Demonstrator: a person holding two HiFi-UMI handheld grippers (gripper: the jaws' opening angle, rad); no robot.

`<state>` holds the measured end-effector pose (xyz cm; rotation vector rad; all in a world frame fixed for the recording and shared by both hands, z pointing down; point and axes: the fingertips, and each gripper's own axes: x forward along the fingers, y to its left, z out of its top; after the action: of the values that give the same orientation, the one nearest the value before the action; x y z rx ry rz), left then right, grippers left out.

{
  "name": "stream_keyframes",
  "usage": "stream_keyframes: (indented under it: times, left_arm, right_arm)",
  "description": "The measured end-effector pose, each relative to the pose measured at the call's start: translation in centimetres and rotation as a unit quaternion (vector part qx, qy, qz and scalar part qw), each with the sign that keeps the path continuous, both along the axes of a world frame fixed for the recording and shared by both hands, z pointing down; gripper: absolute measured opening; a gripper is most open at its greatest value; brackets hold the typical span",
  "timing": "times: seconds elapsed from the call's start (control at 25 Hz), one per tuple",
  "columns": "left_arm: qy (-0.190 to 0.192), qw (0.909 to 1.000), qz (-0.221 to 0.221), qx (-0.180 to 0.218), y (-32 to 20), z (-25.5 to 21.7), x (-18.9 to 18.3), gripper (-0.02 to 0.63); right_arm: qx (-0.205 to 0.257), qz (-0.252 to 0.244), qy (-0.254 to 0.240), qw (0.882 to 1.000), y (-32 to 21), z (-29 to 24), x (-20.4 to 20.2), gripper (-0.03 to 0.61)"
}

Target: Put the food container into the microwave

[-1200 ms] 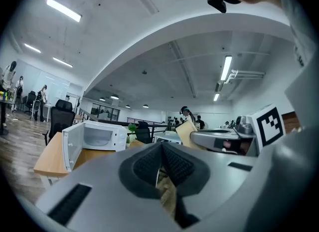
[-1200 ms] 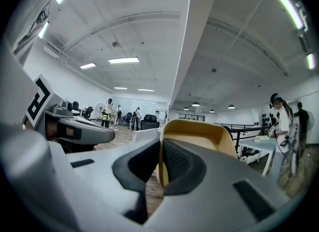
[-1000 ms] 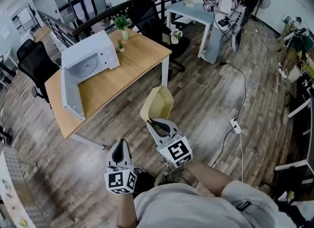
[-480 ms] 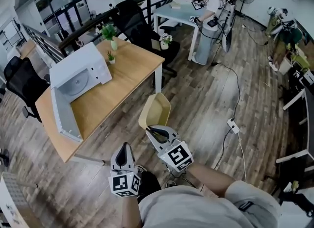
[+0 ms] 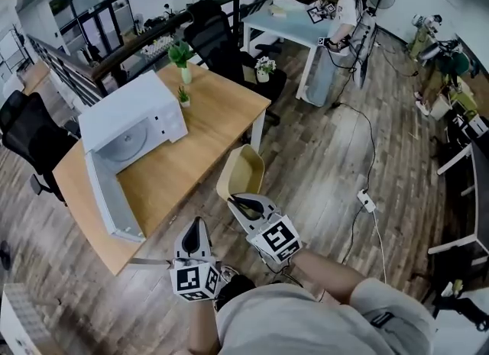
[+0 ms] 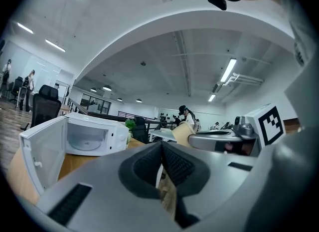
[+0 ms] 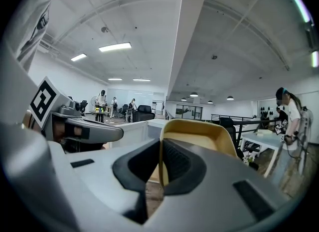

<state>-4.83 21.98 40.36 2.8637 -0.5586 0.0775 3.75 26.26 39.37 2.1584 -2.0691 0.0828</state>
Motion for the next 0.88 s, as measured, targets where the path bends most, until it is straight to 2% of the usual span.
stream_keyframes:
  times: [0.32,0.48,0.88]
  left_arm:
    - [0.011,0.9994,0.027,-0.021,-3.5,1.0,0.2,0.012]
    - [0.017,0.999,0.031,-0.026,-4.3,1.1,0.2,0.012]
    - [0.001,0.9996,0.001,-0.028,-7.9,2.3,-0.5,0.012]
  right_arm:
    - [-0.031,0.009,0.008,0.999,-4.3,1.1,-0.2,0.023]
    - [-0.038,-0.004,0.015,0.999,-5.8,1.5,-0.6,0.023]
    - [-0.043,-0.028,0.009,0.999,-10.6,2.8,-0.2,0.023]
